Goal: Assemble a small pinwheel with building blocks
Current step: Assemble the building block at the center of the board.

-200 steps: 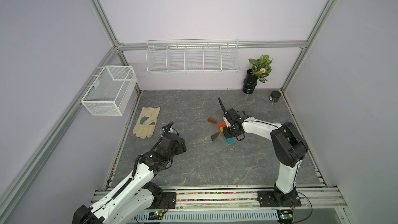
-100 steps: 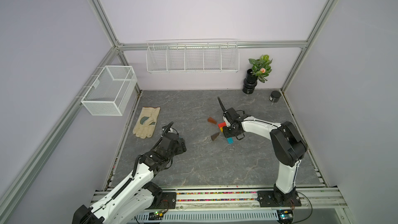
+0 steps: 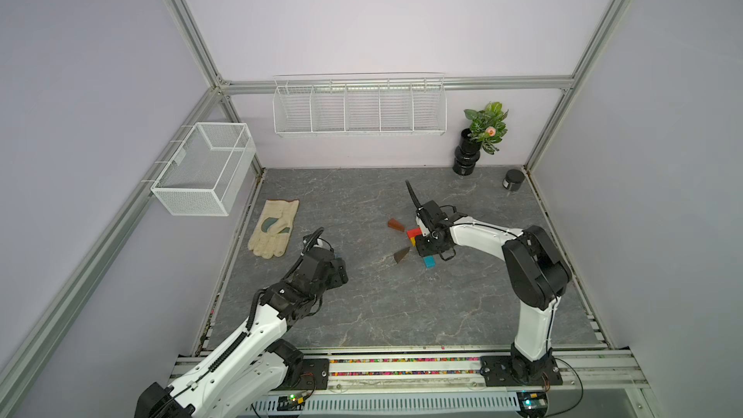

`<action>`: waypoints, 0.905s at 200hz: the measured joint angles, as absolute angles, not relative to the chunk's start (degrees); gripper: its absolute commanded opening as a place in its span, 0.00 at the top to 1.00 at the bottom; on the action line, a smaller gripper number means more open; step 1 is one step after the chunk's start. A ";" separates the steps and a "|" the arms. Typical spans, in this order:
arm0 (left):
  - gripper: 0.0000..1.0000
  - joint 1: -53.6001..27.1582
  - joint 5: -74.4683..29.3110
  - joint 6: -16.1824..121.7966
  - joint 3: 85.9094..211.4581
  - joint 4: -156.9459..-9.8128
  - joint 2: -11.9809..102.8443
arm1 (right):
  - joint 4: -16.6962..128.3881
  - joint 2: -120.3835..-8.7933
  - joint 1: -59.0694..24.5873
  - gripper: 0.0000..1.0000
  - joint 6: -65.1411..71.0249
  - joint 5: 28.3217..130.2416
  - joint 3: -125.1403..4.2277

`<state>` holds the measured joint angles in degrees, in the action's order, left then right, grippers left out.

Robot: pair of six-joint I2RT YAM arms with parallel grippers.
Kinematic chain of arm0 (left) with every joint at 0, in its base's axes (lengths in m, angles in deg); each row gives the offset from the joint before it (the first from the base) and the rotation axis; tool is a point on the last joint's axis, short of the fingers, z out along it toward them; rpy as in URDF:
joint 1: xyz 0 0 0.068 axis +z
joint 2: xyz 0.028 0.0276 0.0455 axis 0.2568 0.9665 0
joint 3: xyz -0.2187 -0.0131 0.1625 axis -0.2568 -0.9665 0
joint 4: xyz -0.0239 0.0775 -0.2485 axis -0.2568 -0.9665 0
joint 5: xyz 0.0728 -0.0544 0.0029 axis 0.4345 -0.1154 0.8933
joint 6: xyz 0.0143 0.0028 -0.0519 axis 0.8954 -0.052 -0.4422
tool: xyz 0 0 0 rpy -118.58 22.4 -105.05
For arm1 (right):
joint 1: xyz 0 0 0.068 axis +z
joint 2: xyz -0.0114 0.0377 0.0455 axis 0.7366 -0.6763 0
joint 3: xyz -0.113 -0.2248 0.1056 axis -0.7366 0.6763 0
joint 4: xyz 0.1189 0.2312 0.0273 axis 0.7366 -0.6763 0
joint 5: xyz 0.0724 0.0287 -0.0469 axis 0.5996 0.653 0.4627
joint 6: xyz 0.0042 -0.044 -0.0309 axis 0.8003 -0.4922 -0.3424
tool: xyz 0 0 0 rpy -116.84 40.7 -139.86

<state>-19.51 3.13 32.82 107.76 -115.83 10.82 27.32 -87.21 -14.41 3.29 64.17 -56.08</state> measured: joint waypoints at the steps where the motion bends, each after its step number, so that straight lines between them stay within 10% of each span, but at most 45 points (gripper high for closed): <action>1: 0.22 -19.51 3.13 32.82 107.76 -115.83 10.82 | 27.32 -87.21 -14.41 0.61 3.29 64.17 -56.08; 115: 0.22 -17.48 2.19 32.33 107.94 -116.77 9.64 | 22.43 -81.02 -12.94 0.31 0.87 64.36 -56.74; 181: 0.19 9.95 -8.48 32.88 111.72 -125.01 0.00 | 20.22 -74.99 -3.78 0.27 -7.31 67.47 -66.25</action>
<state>9.95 -8.48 32.88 111.72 -125.01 0.00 20.22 -74.99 -3.78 -7.31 67.47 -66.25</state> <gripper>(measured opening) 0.805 0.725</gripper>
